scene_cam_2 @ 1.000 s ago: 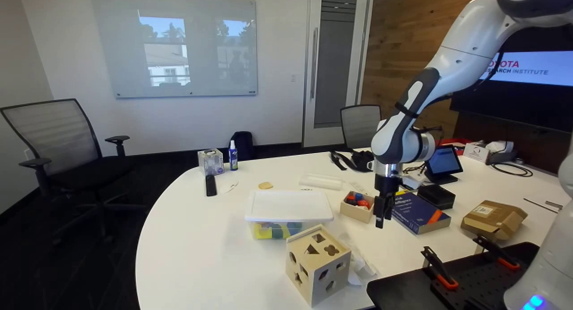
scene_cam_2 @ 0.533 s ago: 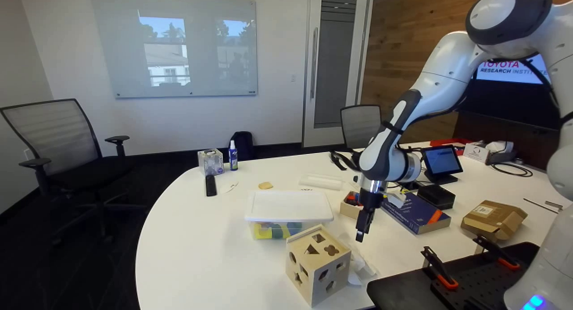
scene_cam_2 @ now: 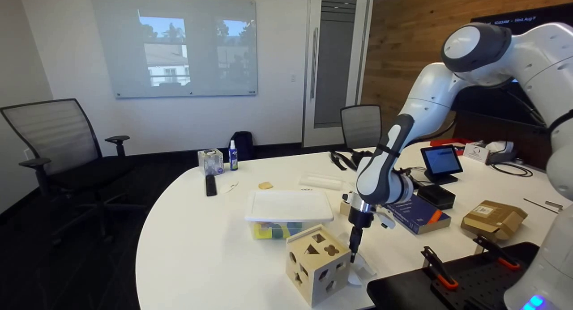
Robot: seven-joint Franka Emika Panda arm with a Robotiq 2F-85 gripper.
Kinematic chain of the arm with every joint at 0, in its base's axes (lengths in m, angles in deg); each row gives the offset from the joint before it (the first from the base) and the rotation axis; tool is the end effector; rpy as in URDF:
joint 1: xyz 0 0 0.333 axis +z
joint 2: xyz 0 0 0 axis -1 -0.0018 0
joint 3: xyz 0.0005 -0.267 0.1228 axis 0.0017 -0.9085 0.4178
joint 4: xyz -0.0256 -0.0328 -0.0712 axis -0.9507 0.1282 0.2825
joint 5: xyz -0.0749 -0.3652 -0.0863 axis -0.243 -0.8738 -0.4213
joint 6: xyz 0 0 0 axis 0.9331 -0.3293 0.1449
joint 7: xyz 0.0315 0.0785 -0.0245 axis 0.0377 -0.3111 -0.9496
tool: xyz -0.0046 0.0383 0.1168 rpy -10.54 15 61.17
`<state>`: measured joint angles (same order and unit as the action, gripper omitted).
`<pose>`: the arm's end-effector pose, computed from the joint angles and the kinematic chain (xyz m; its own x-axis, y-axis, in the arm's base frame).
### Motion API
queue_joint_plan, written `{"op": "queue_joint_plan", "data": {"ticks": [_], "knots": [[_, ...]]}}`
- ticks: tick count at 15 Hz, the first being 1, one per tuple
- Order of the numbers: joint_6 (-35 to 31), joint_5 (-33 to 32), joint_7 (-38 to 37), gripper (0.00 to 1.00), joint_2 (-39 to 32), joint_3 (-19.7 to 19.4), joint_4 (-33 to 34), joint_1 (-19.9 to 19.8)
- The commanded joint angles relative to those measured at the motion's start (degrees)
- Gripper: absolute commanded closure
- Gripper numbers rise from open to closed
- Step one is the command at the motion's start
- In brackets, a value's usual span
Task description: Use the white napkin to wipe the tabletop.
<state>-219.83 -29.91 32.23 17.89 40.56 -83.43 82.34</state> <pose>0.3947 0.1614 -0.0125 0.6365 0.7682 0.0686 0.7462 -0.5909 -0.3065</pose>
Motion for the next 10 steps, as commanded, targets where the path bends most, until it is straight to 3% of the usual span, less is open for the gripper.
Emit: {"op": "queue_joint_plan", "data": {"ticks": [1,8,10], "knots": [[-4.06,-5.23,-1.85,0.38,-3.11,-0.95,1.37,1.27],[-6.15,-10.38,-3.27,0.92,-4.65,-1.36,2.01,0.59],[-6.11,-10.66,-4.01,1.00,-4.20,-1.62,1.77,0.27]]}}
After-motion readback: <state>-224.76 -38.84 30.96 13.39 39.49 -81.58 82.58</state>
